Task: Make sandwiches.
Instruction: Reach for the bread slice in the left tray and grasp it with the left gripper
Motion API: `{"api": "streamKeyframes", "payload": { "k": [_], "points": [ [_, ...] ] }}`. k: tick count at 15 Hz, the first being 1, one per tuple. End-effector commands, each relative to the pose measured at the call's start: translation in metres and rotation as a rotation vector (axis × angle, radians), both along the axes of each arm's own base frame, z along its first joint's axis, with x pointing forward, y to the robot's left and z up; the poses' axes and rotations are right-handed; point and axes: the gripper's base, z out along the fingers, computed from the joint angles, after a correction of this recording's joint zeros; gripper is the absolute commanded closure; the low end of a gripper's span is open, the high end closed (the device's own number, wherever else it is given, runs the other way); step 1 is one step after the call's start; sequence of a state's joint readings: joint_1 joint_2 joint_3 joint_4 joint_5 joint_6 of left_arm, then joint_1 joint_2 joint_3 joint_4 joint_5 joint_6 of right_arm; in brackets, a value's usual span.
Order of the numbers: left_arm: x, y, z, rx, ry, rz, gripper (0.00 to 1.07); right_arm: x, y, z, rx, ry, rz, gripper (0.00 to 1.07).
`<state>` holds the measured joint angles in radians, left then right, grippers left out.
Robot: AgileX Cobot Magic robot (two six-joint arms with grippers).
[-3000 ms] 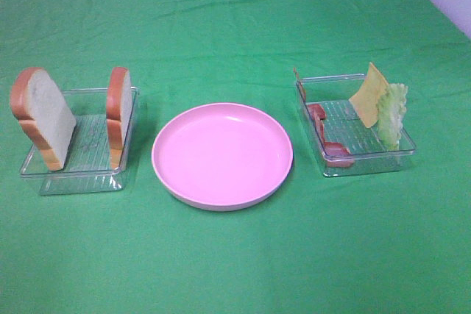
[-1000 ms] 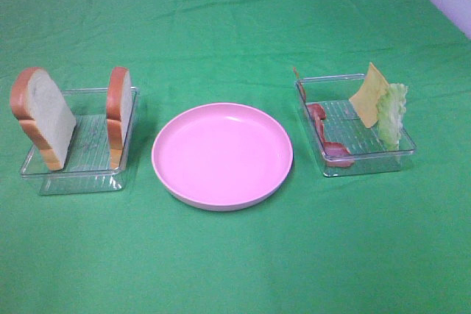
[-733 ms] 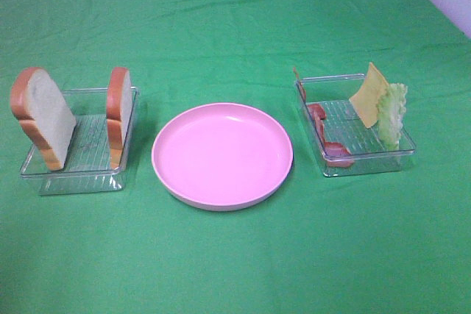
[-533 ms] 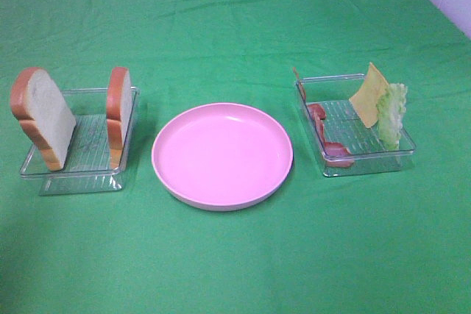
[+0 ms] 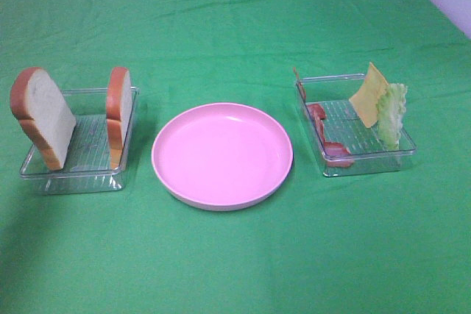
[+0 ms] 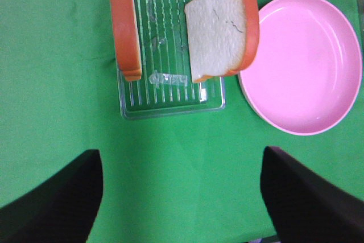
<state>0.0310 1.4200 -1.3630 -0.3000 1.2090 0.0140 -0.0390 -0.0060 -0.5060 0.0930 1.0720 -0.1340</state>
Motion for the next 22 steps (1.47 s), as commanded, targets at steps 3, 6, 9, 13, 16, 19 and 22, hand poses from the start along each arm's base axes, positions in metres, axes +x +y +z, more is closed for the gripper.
{"api": "streamKeyframes", "payload": {
  "k": [3, 6, 9, 13, 16, 19, 22],
  "points": [
    [0.067, -0.046, -0.048, 0.178, 0.193, -0.100, 0.34, 0.000, 0.000, 0.000, -0.011, -0.014, -0.003, 0.29],
    [0.084, -0.082, -0.059, 0.201, 0.205, -0.091, 0.34, 0.000, 0.000, 0.000, -0.011, -0.014, -0.003, 0.29],
    [0.085, -0.110, -0.073, 0.202, 0.241, -0.102, 0.34, 0.000, 0.000, 0.000, -0.011, -0.014, -0.003, 0.29],
    [0.085, -0.131, -0.084, 0.212, 0.242, -0.115, 0.34, 0.000, 0.000, 0.000, -0.011, -0.014, -0.003, 0.29],
    [0.097, -0.137, -0.113, 0.237, 0.274, -0.081, 0.34, 0.000, 0.000, 0.000, -0.011, -0.014, -0.003, 0.29],
    [0.110, -0.142, -0.131, 0.221, 0.220, -0.076, 0.34, 0.000, 0.000, 0.000, -0.011, -0.014, -0.003, 0.29],
    [0.115, -0.143, -0.147, 0.240, 0.245, -0.078, 0.35, 0.000, 0.000, 0.000, -0.011, -0.014, -0.003, 0.29]
  ]
}}
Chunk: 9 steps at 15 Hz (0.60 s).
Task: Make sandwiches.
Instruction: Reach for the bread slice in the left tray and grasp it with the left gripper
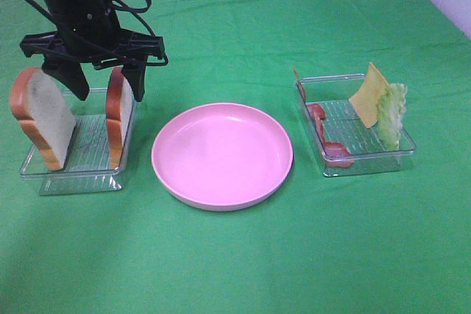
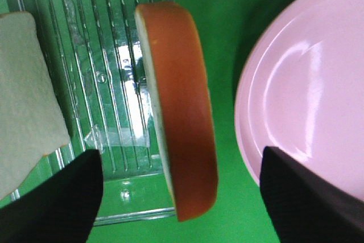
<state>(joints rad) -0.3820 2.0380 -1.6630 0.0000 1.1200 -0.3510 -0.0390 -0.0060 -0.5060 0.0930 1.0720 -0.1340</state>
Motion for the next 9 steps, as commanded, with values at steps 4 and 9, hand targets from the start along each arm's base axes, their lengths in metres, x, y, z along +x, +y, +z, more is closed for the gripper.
{"api": "streamKeyframes", "payload": {
  "k": [4, 9],
  "points": [
    [0.0069, -0.0018, -0.0138, 0.011, -0.010, 0.003, 0.54, -0.0001, -0.0001, -0.0001, -0.011, -0.014, -0.003, 0.29],
    [0.0083, 0.0027, -0.0136, 0.065, -0.026, -0.017, 1.07, -0.0001, -0.0001, -0.0001, -0.011, -0.014, -0.003, 0.29]
  ]
}}
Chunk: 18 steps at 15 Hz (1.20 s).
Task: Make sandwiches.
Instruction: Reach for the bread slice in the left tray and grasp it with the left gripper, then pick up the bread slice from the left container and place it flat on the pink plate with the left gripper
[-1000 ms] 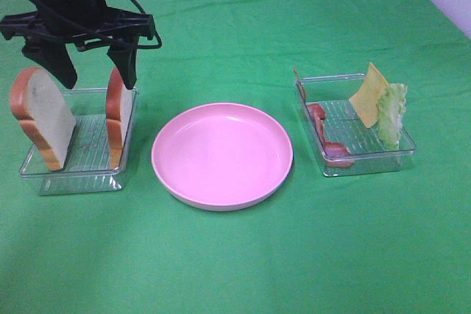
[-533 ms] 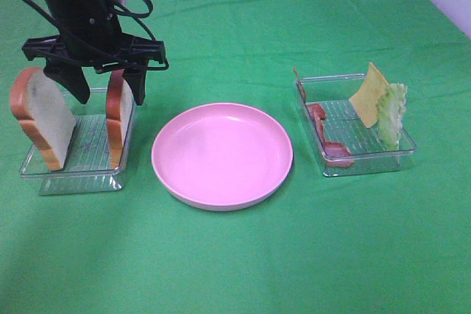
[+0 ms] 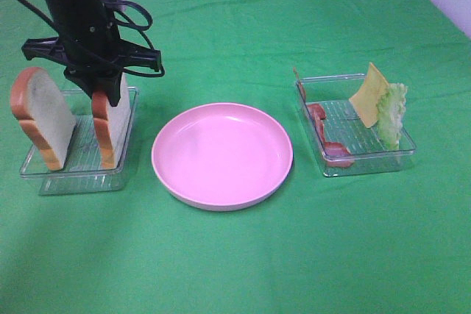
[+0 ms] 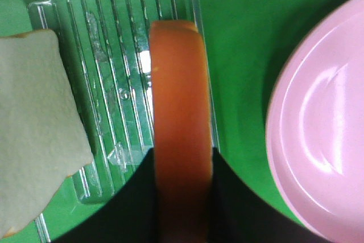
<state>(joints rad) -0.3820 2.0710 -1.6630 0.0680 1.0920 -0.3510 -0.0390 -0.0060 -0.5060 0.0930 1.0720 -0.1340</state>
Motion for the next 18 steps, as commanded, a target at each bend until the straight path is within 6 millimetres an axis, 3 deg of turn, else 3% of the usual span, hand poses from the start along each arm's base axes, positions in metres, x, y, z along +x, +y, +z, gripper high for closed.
{"api": "streamKeyframes", "payload": {
  "k": [1, 4, 8, 11, 12, 14, 18],
  "points": [
    [0.000, 0.000, 0.000, 0.003, 0.004, 0.004, 1.07, 0.000, 0.000, 0.000, -0.011, -0.014, -0.003, 0.29],
    [-0.013, 0.004, 0.026, 0.010, 0.024, -0.017, 1.07, 0.000, 0.000, 0.000, -0.011, -0.014, -0.003, 0.29],
    [-0.039, 0.025, 0.111, -0.140, -0.148, -0.072, 1.07, 0.000, 0.000, 0.000, -0.011, -0.014, -0.003, 0.29],
    [-0.039, 0.038, 0.128, -0.366, -0.167, -0.141, 1.07, 0.000, 0.000, 0.000, -0.011, -0.014, -0.003, 0.29],
    [-0.030, 0.051, 0.120, -0.506, -0.136, -0.152, 1.07, 0.000, 0.000, 0.000, -0.011, -0.014, -0.003, 0.29],
    [-0.025, 0.056, 0.098, -0.637, -0.095, -0.142, 1.07, 0.000, 0.000, 0.000, -0.011, -0.014, -0.003, 0.29],
    [-0.023, 0.040, 0.029, -0.846, -0.065, -0.029, 1.07, 0.000, 0.000, 0.000, -0.011, -0.014, -0.003, 0.29]
  ]
}}
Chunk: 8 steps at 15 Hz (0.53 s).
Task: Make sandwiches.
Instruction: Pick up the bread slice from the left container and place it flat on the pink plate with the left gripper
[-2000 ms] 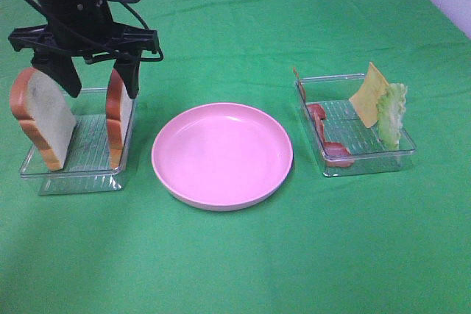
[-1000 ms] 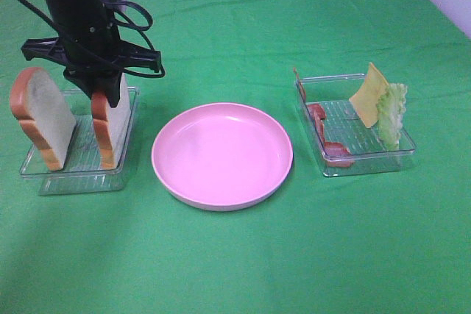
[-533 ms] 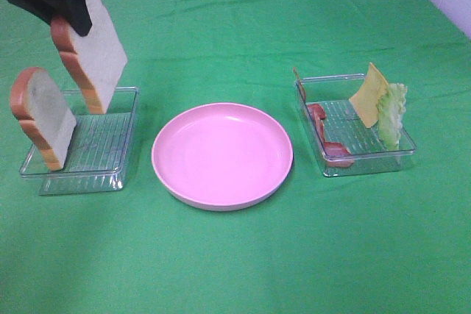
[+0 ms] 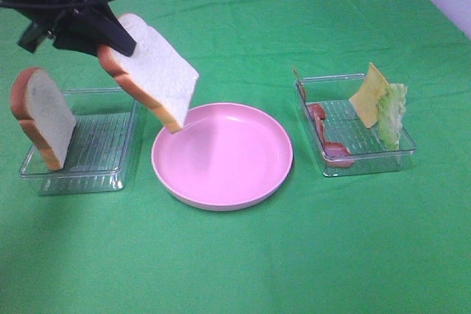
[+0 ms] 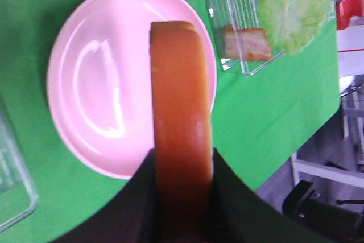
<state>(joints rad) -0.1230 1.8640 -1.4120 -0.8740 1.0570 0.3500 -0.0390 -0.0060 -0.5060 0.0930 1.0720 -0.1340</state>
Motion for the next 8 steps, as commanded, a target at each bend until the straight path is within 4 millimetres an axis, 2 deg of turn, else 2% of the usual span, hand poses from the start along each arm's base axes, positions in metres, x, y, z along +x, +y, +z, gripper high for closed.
{"api": "streamKeyframes", "payload": {
  "k": [1, 4, 5, 8],
  "points": [
    [0.004, -0.009, -0.024, -0.107, 0.016, 0.075, 1.07, 0.000, 0.000, 0.000, -0.010, -0.014, -0.002, 0.29],
    [0.005, -0.033, -0.058, -0.135, 0.052, 0.020, 1.07, 0.000, 0.000, 0.000, -0.008, -0.015, -0.001, 0.29],
    [0.004, -0.049, -0.077, -0.109, 0.061, -0.001, 1.07, 0.000, 0.000, 0.000, -0.008, -0.015, -0.001, 0.29],
    [0.005, -0.064, -0.096, -0.072, 0.064, 0.013, 1.07, 0.000, 0.000, 0.000, -0.008, -0.015, -0.001, 0.29]
  ]
}}
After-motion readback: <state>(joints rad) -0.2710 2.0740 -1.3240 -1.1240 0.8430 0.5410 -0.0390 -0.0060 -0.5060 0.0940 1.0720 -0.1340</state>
